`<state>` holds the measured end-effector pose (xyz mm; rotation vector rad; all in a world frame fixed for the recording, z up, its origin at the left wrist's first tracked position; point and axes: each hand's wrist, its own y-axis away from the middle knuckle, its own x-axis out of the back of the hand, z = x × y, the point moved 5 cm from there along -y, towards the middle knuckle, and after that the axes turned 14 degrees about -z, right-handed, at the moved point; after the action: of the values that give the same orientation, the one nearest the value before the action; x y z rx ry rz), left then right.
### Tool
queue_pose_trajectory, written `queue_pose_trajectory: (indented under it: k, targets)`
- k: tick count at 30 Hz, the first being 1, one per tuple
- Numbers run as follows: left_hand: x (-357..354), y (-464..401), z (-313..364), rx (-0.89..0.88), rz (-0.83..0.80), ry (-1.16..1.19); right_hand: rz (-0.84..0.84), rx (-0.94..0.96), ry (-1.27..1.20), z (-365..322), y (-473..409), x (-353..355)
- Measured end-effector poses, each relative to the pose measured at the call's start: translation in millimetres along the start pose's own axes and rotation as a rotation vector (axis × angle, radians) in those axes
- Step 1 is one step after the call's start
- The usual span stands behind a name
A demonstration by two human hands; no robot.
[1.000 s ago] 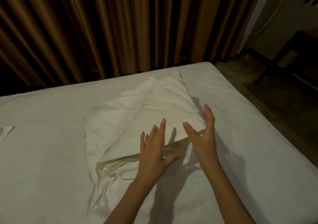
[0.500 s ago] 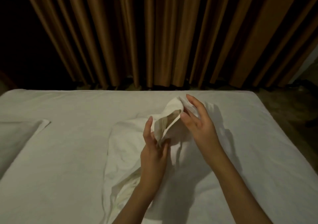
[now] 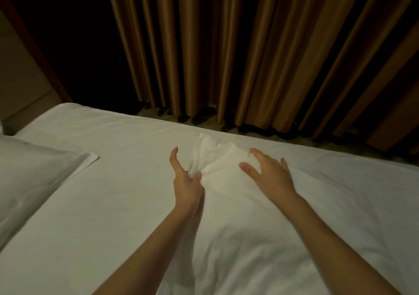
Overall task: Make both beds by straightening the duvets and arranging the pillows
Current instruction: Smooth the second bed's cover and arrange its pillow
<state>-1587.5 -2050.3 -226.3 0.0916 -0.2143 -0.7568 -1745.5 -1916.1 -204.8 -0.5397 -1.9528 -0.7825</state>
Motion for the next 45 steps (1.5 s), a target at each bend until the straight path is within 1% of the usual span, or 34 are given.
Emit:
queue_pose_trajectory:
  k: [3, 6, 8, 10, 12, 14, 15, 16, 17, 19, 20, 22, 23, 27, 30, 33, 35, 36, 37, 39, 42, 45]
  targets:
    - [0, -20, -50, 0.132, 0.086, -0.013, -0.029, -0.045, 0.115, 2, -40, -38]
    - [1, -18, -110, 0.269, 0.166, -0.139, -0.099, -0.004, 0.238, -4, -67, -85]
    - [-3, -10, -143, 0.327, 0.193, -0.211, -0.059, 0.053, 0.299, -6, -74, -108]
    - [-10, -10, -166, 0.363, 0.202, -0.225, -0.025, 0.070, 0.323, 0, -84, -122]
    - [-17, -18, -177, 0.388, 0.204, -0.318, -0.063, 0.042, 0.304, 11, -96, -131]
    - [-20, -24, -184, 0.391, 0.268, -0.451, -0.164, -0.008, 0.211, 23, -101, -143]
    - [-20, -23, -186, 0.388, 0.309, -0.494, -0.195, -0.029, 0.170, 27, -99, -148]
    - [-19, -20, -188, 0.387, 0.339, -0.498, -0.190, -0.037, 0.159, 30, -96, -153]
    - [-17, -15, -188, 0.397, 0.343, -0.449, -0.140, -0.037, 0.180, 30, -92, -156]
    - [-18, -6, -191, 0.451, 0.296, -0.228, -0.002, -0.033, 0.237, 30, -80, -160]
    - [-20, -1, -192, 0.461, 0.280, -0.153, 0.080, -0.003, 0.225, 31, -74, -164]
    - [-24, 6, -188, 0.436, 0.281, -0.092, 0.271, 0.064, 0.160, 35, -63, -167]
    - [-24, 9, -185, 0.406, 0.291, -0.071, 0.315, 0.082, 0.122, 35, -60, -166]
    - [-25, 18, -170, 0.366, 0.351, 0.006, 0.411, 0.184, 0.009, 30, -51, -164]
    - [-27, 13, -145, 0.248, 0.367, -0.023, 0.443, 0.125, -0.039, 34, -46, -153]
    - [-36, -8, -112, 0.100, 0.294, -0.062, 0.532, 0.061, 0.050, 40, -53, -121]
    - [-44, -30, -97, 0.043, 0.270, -0.080, 0.603, 0.054, 0.113, 42, -65, -88]
    - [-48, -42, -94, 0.026, 0.276, -0.084, 0.591, 0.058, 0.103, 45, -74, -73]
    - [-51, -53, -93, 0.015, 0.293, -0.090, 0.538, 0.059, 0.076, 47, -83, -62]
    - [-57, -70, -101, 0.021, 0.331, -0.105, 0.377, 0.047, 0.093, 54, -101, -59]
    - [-63, -78, -142, 0.146, 0.363, -0.155, 0.161, 0.041, 0.245, 63, -123, -93]
    - [-68, -76, -177, 0.247, 0.381, -0.193, 0.075, 0.045, 0.223, 73, -138, -134]
